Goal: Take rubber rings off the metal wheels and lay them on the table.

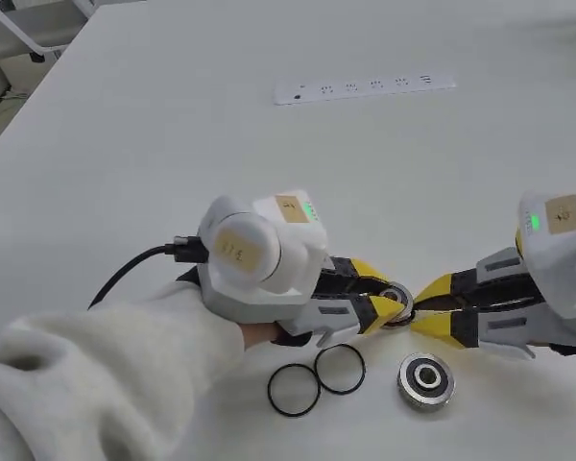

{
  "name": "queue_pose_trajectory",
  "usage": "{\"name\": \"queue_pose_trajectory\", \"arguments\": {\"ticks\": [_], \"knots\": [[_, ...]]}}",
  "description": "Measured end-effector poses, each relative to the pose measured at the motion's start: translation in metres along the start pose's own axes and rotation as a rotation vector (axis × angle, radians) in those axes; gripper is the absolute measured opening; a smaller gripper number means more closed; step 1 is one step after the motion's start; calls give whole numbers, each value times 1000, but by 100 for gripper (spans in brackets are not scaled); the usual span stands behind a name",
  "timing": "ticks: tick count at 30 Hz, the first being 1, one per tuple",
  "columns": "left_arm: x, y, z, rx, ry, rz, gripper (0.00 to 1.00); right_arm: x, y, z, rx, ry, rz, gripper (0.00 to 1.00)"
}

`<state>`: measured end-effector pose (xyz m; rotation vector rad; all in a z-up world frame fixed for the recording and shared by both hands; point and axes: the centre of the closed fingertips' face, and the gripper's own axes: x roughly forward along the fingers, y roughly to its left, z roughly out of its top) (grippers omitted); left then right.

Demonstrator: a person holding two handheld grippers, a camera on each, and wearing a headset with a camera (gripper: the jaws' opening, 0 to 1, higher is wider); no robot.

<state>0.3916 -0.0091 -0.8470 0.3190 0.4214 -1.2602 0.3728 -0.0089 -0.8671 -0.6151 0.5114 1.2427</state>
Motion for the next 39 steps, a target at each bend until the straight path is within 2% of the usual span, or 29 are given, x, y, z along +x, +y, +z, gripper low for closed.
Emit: {"name": "queue_pose_trajectory", "arguments": {"ticks": [1,4,9,11,12,13,16,19,20,22,27,31,34,35,36,39], "knots": [[0,0,0,0,0,1,14,0,0,0,5,0,-7,4],[0,0,0,0,1,1,14,0,-2,-1,-49,8,-19,2],[0,0,0,1,1,2,13,-1,-1,0,-37,8,-9,0],[0,0,0,0,1,2,14,-2,-4,3,-19,-14,-13,0],[0,0,0,1,1,2,14,-2,-4,1,24,-11,-6,0],[0,1,0,1,2,2,13,-2,-6,1,23,-18,-10,0],[0,1,0,2,3,4,13,-3,-8,1,81,-35,-15,0],[-2,3,-1,-5,8,10,13,-5,-17,-1,141,-52,-58,0],[-2,3,-1,-6,10,9,13,-6,-21,-1,190,-63,-77,0],[-2,3,-1,-11,9,12,12,-5,-20,-1,230,-72,-62,0],[-2,4,-1,-12,11,16,12,-5,-21,-1,257,-79,-78,0],[-2,5,-2,-22,14,23,12,-7,-25,0,399,-122,-76,0],[-2,6,-2,-28,15,25,12,-9,-25,1,504,-169,-47,0],[-2,6,-2,-28,17,26,12,-9,-26,1,527,-183,-50,0],[-2,6,-2,-29,18,26,12,-10,-27,1,515,-183,-54,0],[-3,6,-1,-29,18,27,12,-9,-27,0,549,-188,-53,0]]}}
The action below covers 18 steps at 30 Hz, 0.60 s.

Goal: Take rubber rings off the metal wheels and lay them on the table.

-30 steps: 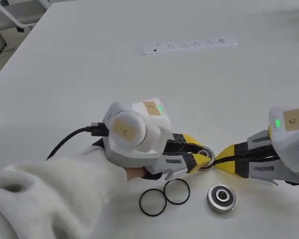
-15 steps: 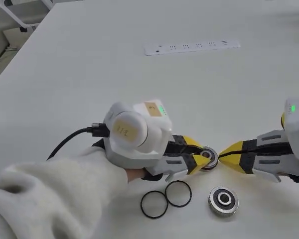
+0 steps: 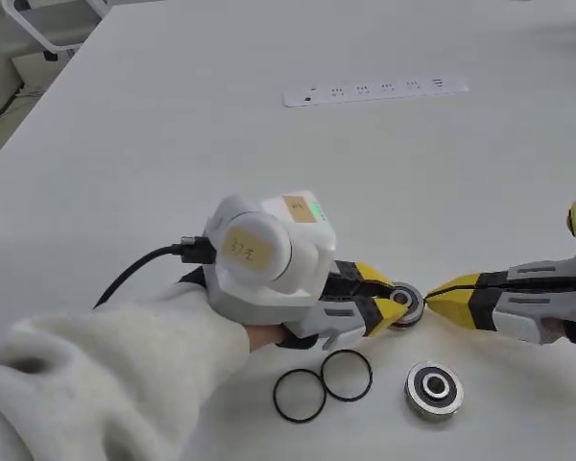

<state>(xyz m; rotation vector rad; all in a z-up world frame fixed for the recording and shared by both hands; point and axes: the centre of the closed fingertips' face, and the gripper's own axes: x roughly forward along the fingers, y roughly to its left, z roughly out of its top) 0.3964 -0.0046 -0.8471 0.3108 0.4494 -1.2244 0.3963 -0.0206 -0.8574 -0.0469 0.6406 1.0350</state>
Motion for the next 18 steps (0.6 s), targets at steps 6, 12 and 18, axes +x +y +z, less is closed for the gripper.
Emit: {"name": "queue_pose_trajectory", "arguments": {"ticks": [6,12,18], "knots": [[0,-1,0,8,-4,-9,12,3,5,-5,-162,27,21,0],[0,-2,0,11,-5,-12,12,1,10,-7,-148,33,53,8],[-1,-2,0,12,-6,-12,12,-1,13,-2,-192,34,63,14]]}}
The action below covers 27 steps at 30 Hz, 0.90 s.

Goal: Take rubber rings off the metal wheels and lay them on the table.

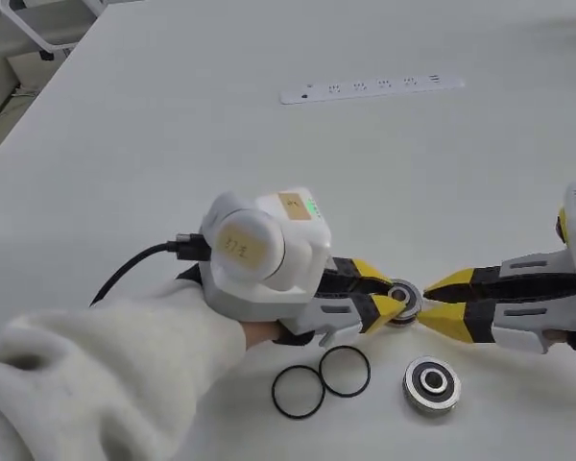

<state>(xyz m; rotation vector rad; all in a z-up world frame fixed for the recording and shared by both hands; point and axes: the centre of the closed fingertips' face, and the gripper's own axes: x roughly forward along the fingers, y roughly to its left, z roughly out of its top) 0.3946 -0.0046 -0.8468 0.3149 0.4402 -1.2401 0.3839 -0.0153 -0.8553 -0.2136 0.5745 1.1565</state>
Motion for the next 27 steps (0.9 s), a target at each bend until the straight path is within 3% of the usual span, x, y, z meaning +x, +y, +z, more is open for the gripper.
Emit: {"name": "queue_pose_trajectory", "arguments": {"ticks": [7,21,23,25,27], "knots": [[0,0,0,-1,-1,-2,12,6,3,6,-38,-27,15,24],[0,0,0,1,-1,-1,12,6,2,-2,-52,15,25,15],[0,0,0,2,-1,0,12,6,1,-3,-27,17,28,15],[0,0,0,3,-1,0,12,5,0,-5,60,15,32,15],[0,0,-1,3,-1,1,12,3,-4,-9,73,14,31,11]]}}
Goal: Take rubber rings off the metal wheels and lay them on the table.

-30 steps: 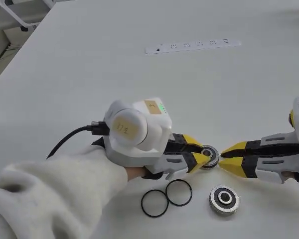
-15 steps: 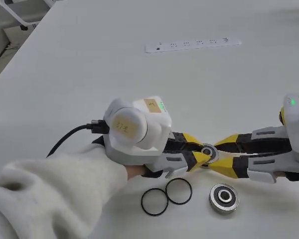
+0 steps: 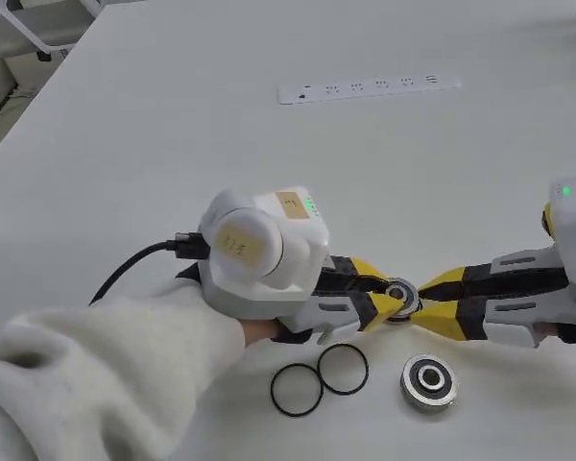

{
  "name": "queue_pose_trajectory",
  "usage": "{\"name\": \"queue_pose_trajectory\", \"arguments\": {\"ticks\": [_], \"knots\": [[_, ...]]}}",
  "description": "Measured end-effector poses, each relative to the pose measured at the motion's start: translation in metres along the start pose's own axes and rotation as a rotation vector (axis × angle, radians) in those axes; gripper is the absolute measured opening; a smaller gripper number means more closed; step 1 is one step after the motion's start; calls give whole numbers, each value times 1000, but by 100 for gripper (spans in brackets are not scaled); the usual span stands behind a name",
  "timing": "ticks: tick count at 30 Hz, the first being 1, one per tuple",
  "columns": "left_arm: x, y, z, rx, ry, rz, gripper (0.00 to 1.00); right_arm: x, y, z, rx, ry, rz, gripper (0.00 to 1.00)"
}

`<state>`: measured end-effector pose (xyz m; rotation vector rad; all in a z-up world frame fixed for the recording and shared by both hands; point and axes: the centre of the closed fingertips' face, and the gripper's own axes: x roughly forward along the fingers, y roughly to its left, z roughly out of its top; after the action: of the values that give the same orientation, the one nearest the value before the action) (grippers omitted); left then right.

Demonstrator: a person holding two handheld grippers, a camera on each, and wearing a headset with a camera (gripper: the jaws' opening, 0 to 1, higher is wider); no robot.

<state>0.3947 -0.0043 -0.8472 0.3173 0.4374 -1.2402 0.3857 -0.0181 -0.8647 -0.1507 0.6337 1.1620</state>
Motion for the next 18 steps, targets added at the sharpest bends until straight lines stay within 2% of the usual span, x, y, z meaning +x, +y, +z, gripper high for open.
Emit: {"name": "queue_pose_trajectory", "arguments": {"ticks": [2,5,10,11,12,18], "knots": [[0,0,0,-1,0,0,12,0,-2,-1,5,3,-11,6],[0,0,0,-1,0,1,12,1,-1,1,2,2,-12,5],[0,0,0,-2,0,1,12,2,1,1,-32,49,-27,3],[0,0,0,-1,0,1,12,2,-3,-2,-18,71,-51,0],[0,0,0,-2,-1,1,12,6,-1,1,-26,62,-39,0],[0,0,0,0,-1,2,12,3,-3,0,30,73,-67,0]]}}
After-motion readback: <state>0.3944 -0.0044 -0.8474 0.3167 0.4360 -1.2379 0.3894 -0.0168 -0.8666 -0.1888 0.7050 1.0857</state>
